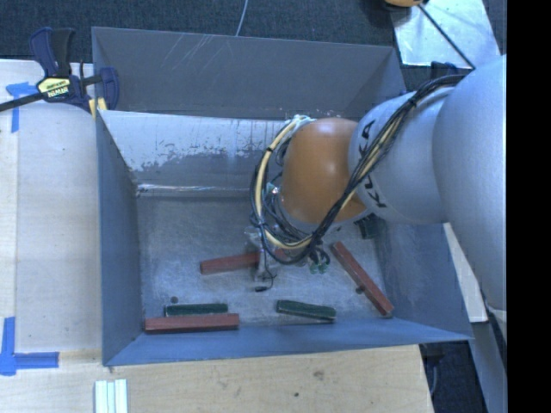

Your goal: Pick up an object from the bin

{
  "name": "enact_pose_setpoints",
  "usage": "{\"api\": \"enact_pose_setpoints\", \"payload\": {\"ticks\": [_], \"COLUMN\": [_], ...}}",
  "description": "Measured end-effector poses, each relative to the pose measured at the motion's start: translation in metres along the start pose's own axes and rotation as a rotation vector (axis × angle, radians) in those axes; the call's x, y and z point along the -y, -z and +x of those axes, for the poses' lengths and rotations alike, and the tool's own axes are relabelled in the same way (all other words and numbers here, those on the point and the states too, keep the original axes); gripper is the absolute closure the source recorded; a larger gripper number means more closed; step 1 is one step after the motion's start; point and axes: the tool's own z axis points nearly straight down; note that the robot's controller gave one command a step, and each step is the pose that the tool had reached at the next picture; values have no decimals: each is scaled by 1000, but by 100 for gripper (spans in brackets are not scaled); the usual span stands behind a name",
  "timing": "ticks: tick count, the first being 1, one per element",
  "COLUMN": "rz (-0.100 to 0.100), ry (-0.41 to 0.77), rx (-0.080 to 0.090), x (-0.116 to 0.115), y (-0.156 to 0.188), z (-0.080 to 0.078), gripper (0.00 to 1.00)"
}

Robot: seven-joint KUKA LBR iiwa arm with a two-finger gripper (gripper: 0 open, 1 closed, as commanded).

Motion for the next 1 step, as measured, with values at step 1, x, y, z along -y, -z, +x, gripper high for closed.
{"api": "enact_pose_setpoints", "payload": {"ticks": [1], "rz": [-1], "ry": [20], "rx": [-9], "x": [2], "y": [10], "z": [2], "gripper": [100]}}
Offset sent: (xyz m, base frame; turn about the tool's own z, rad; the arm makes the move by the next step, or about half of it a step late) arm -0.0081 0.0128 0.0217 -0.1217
